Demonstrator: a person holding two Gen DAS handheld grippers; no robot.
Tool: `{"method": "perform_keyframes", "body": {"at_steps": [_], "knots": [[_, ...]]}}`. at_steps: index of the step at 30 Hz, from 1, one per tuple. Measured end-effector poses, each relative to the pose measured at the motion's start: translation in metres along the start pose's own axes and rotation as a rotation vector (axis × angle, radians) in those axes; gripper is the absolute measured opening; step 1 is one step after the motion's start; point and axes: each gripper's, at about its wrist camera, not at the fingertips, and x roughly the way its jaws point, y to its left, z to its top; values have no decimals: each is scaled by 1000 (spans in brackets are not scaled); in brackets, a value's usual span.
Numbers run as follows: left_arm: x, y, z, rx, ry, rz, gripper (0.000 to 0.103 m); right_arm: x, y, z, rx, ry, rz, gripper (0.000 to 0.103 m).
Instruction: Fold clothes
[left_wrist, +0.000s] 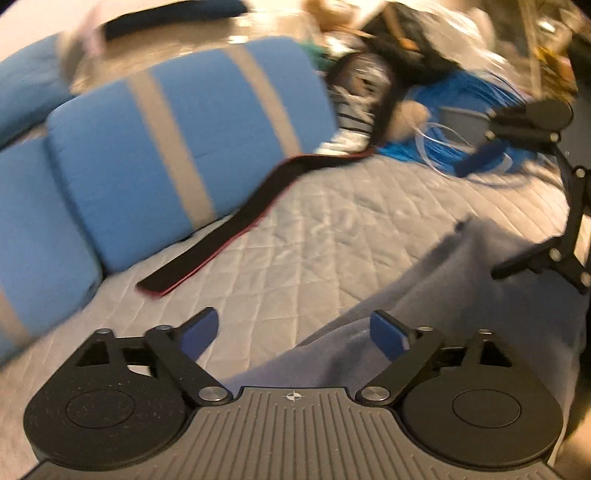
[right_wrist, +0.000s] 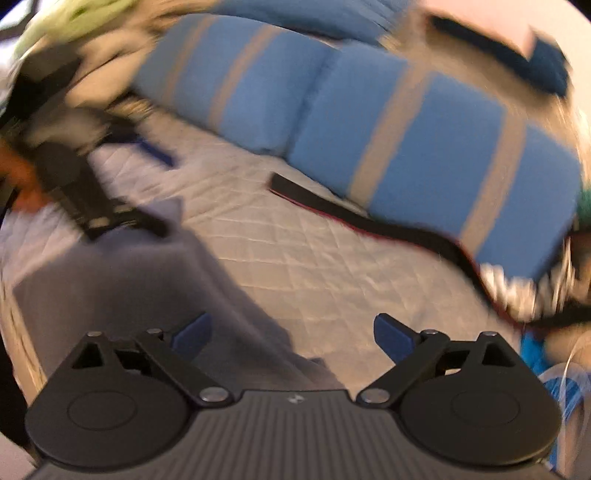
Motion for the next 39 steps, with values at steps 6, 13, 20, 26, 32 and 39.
{"method": "perform_keyframes", "body": {"at_steps": [6, 13, 20, 26, 32, 39], "knots": [[19, 5, 4, 47, 52, -129, 57, -5, 28, 0, -113, -40, 91, 99], [21, 15, -2, 41, 93, -268, 33, -2, 36, -1, -149, -29, 85, 99], [22, 18, -7, 54, 110, -313, 6, 0, 46, -10, -168, -24, 119, 99], [21, 35, -11, -26, 83, -355, 4, -1, 60, -16, -195, -15, 179, 99], [20, 40, -11, -73, 80, -332, 4, 17, 59, -22, -50, 181, 313, 97], [23, 37, -10, -114, 94, -290, 4, 15, 70, -36, -164, 251, 370, 97]]}}
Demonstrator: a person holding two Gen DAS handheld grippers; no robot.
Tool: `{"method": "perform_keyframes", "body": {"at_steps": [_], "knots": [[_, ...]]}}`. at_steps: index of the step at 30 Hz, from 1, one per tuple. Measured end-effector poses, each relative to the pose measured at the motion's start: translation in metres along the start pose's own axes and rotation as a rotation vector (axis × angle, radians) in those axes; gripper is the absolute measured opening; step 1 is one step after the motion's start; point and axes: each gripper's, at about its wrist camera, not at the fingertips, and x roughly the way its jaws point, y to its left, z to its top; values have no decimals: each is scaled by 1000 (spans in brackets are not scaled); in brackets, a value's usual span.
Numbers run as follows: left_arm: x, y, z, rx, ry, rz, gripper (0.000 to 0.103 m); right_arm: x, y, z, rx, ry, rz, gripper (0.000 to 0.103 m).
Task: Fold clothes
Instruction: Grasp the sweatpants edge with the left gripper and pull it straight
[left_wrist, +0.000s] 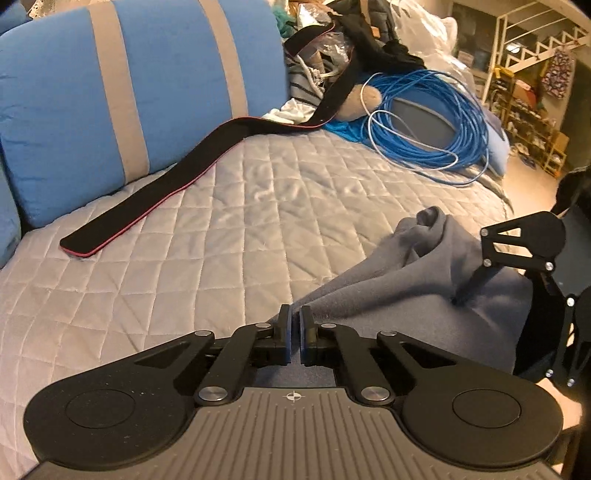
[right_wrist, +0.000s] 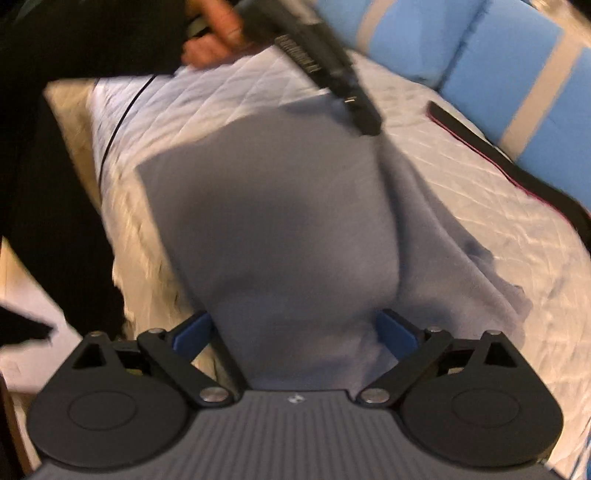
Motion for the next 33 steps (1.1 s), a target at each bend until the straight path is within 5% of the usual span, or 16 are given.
{"method": "perform_keyframes", "body": {"at_steps": [3, 8, 11, 14, 19, 24, 33], "knots": [[4, -2, 0, -2, 6, 23, 4, -2, 1, -5, -34, -5, 15, 97], [7, -2, 0, -12, 11, 36, 4, -28, -25, -5, 132, -156, 112, 97], [7, -1, -1, -20, 12, 35, 4, -46, -43, -7, 236, -286, 93, 96], [7, 0, -1, -23, 11, 37, 4, -52, -58, -9, 284, -341, -21, 90], [7, -1, -1, -31, 12, 39, 4, -51, -85, -13, 354, -333, -149, 68], [4, -1, -1, -33, 6, 39, 4, -51, -84, -15, 303, -324, -146, 36], [3, 0, -3, -39, -1, 38, 4, -48, -85, -13, 253, -285, -129, 28]]}}
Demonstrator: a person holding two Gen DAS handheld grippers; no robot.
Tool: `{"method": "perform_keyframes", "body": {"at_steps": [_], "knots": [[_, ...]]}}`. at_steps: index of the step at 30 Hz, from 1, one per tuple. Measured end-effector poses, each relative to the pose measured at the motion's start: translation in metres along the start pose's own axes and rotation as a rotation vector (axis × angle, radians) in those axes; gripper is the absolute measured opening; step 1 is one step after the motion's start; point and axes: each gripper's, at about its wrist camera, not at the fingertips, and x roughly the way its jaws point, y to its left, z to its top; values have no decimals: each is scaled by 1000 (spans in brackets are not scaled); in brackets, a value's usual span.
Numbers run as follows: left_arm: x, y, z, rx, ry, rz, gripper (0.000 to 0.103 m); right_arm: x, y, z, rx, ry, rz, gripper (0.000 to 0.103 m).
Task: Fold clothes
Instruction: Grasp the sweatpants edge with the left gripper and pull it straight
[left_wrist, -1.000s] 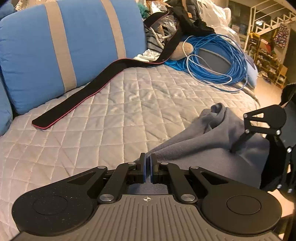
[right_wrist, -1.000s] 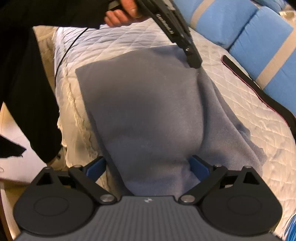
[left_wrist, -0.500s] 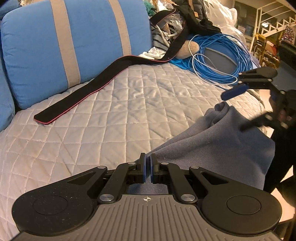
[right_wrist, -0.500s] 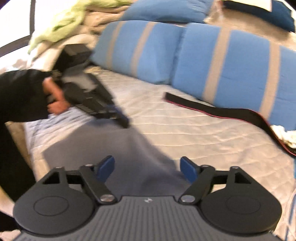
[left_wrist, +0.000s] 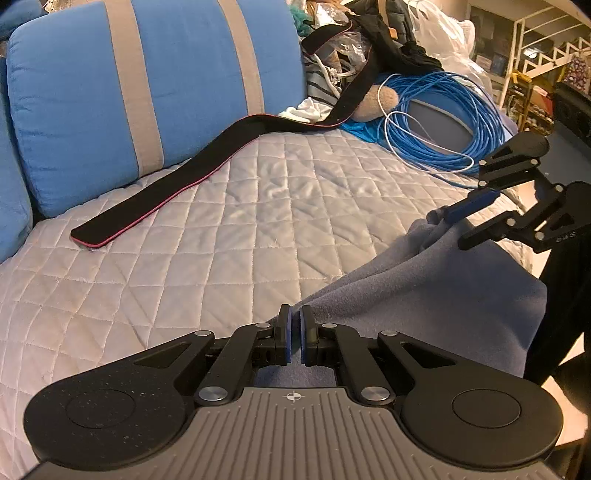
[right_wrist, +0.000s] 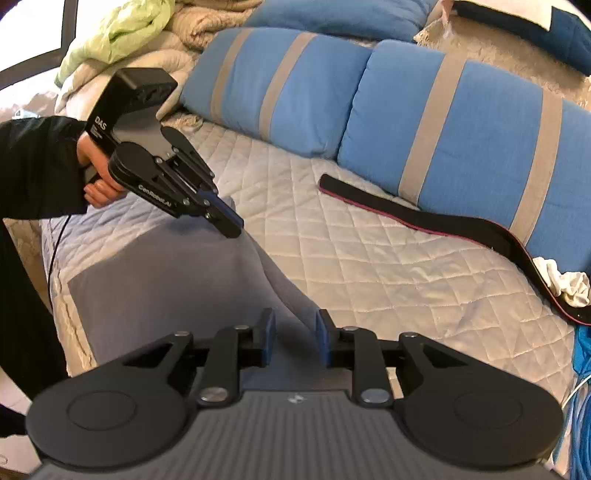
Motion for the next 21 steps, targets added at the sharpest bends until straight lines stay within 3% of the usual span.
{"method": "perform_keyframes", "body": {"at_steps": [4, 5, 6, 8, 11, 17, 19, 21], "knots": [[0, 0, 0, 1, 0, 1, 4, 8, -4, -2, -1, 47, -16, 32], [0, 0, 0, 1, 0, 1, 4, 10, -4, -2, -1, 52, -20, 29], [0, 0, 0, 1, 0, 2, 4, 11, -5, -3, 1, 57, -23, 19], [0, -1, 0, -2, 0, 4, 4, 13, -7, -2, 20, 74, -40, 12], [1, -1, 0, -1, 6, 14, 4, 16, -10, -2, 41, 96, -68, 9], [4, -2, 1, -3, 23, 41, 7, 18, -8, -3, 29, 116, -104, 13], [-2, 2, 2, -45, -19, 31, 8, 17, -6, -3, 13, 114, -113, 16], [-12, 6, 3, -122, -111, 0, 17, 17, -5, -4, -2, 113, -120, 23]]}}
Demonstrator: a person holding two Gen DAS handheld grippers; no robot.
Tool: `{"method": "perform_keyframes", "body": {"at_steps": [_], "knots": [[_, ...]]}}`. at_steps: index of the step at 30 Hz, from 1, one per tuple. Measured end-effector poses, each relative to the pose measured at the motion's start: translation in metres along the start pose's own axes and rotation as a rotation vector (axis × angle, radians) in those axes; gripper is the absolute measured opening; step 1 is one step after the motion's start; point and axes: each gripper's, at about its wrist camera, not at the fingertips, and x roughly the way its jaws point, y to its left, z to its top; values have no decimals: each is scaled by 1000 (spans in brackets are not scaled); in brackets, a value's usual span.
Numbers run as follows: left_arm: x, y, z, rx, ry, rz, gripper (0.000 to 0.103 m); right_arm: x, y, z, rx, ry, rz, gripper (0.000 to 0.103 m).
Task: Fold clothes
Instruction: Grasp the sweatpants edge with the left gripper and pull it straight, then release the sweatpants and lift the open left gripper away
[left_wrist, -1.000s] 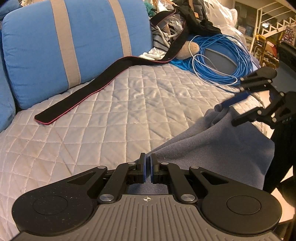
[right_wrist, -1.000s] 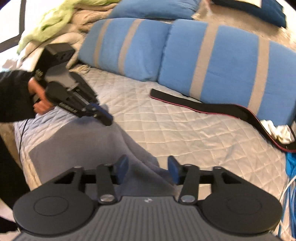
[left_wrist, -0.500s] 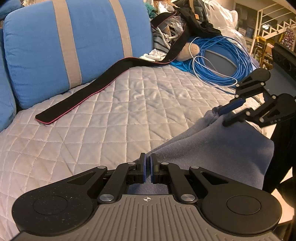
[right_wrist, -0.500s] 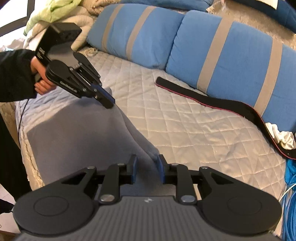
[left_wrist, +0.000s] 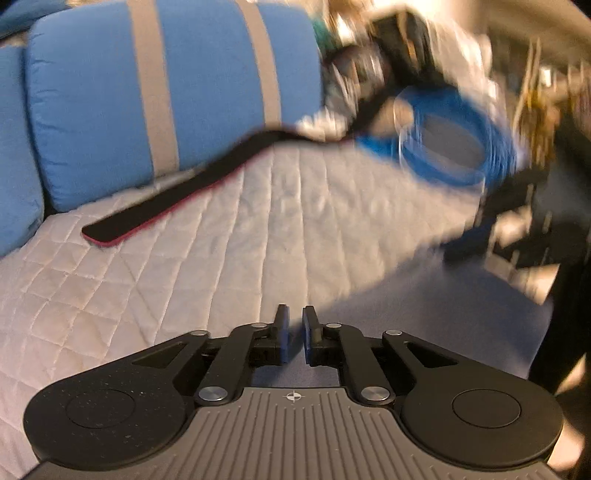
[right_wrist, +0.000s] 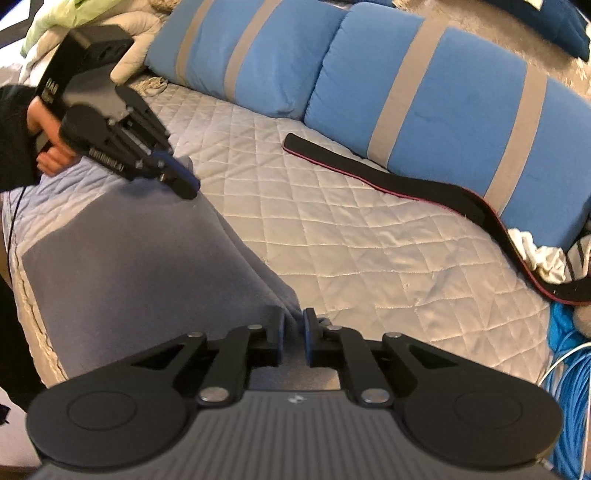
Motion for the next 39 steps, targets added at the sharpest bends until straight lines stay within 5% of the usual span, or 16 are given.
{"method": "perform_keyframes", "body": {"at_steps": [2, 8, 16, 27, 33, 39], "knots": [[-8, -1, 2, -67, -87, -64, 38, 0, 1, 0, -4, 0, -3, 24], [12, -43, 4, 10, -54, -118, 37, 2, 2, 2, -17, 4, -12, 27], [58, -57, -12, -6, 105, -19, 26, 1, 3, 1, -20, 1, -13, 30], [52, -61, -11, 46, 105, 53, 29, -5, 23, 9, -66, -135, -5, 58], [46, -52, -10, 93, 109, 253, 38, 12, 19, 10, -29, -54, -92, 63], [29, -41, -5, 32, 58, 256, 38, 9, 2, 10, 48, -43, -118, 72]]}}
